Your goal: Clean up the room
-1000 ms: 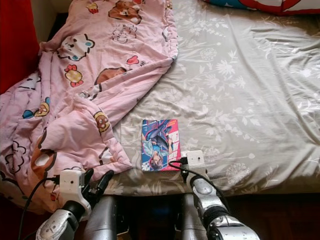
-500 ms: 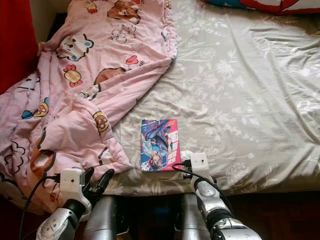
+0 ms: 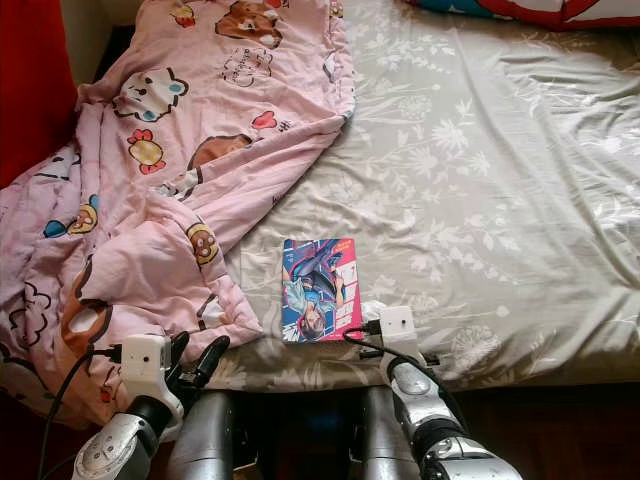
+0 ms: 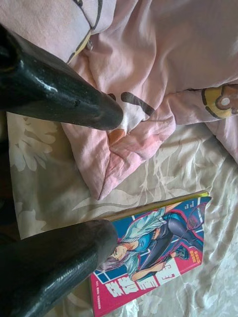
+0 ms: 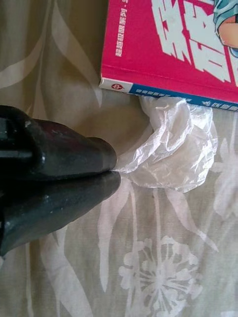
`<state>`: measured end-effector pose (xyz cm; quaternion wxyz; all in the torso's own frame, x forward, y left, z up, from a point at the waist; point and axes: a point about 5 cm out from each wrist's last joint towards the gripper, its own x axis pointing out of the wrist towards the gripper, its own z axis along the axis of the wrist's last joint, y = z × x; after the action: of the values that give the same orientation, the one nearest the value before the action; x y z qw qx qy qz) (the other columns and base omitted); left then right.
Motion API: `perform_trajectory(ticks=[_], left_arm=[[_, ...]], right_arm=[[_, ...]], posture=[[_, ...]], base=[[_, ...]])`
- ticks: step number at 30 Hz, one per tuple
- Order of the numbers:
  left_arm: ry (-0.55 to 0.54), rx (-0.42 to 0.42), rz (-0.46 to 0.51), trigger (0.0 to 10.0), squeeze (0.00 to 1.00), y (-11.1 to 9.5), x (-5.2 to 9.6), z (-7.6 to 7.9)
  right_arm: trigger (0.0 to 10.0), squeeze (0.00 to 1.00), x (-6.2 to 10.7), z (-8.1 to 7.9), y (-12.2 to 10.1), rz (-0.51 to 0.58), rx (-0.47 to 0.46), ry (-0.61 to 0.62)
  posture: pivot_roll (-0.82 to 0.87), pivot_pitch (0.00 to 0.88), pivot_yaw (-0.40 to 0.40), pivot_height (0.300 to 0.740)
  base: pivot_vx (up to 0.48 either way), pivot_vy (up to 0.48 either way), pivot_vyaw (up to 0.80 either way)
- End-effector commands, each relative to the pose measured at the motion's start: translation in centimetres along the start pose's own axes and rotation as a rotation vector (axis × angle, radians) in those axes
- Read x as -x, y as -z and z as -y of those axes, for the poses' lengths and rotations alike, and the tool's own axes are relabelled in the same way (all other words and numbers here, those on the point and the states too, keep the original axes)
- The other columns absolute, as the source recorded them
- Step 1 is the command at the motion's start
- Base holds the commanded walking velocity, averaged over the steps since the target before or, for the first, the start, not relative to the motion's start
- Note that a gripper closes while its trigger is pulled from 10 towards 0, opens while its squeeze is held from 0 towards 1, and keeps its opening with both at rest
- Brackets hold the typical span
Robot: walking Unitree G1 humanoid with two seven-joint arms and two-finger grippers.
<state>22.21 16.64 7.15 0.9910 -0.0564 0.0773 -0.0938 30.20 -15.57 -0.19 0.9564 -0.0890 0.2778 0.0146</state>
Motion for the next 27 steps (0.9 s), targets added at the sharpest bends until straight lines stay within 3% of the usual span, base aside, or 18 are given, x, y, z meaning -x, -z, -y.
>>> perform_trajectory(ticks=[1,5,12,14,24,27], left_arm=[[-0.013,-0.007,-0.035,10.0,0.0,0.6,0.5,-0.3],[-0.015,-0.007,-0.034,10.0,0.0,0.7,0.2,-0.3],[-0.026,-0.011,-0.037,10.0,0.0,1.0,-0.4,-0.6],[-0.026,-0.014,-0.034,10.0,0.0,1.1,-0.8,-0.7],[-0.024,-0.014,-0.004,10.0,0.0,0.8,-3.3,-0.7],[-0.028,-0.018,0.006,10.0,0.0,0.7,-4.0,-0.8]], right_arm=[[0.0,0.0,0.3,-0.4,1.5,-0.043,-0.003,-0.008],[0.0,0.0,0.3,-0.2,1.0,-0.012,-0.015,0.009],[0.0,0.0,0.1,0.7,-1.6,0.146,-0.092,0.074],[0.0,0.0,0.4,0.7,-2.0,0.224,-0.121,0.074],[0.0,0.0,1.5,1.6,-3.3,0.416,-0.197,0.132],[0.0,0.0,2.1,0.8,-4.6,0.507,-0.119,0.112]], posture=[[0.04,0.319,0.015,0.631],[0.04,0.311,0.012,0.631],[0.02,0.287,0.007,0.631],[0.0,0.276,0.004,0.631],[-0.03,0.19,-0.008,0.631],[-0.05,0.167,-0.013,0.631]], base=[[0.0,0.0,0.0],[0.0,0.0,0.0],[0.0,0.0,0.0],[0.0,0.0,0.0],[0.0,0.0,0.0],[0.0,0.0,0.0]])
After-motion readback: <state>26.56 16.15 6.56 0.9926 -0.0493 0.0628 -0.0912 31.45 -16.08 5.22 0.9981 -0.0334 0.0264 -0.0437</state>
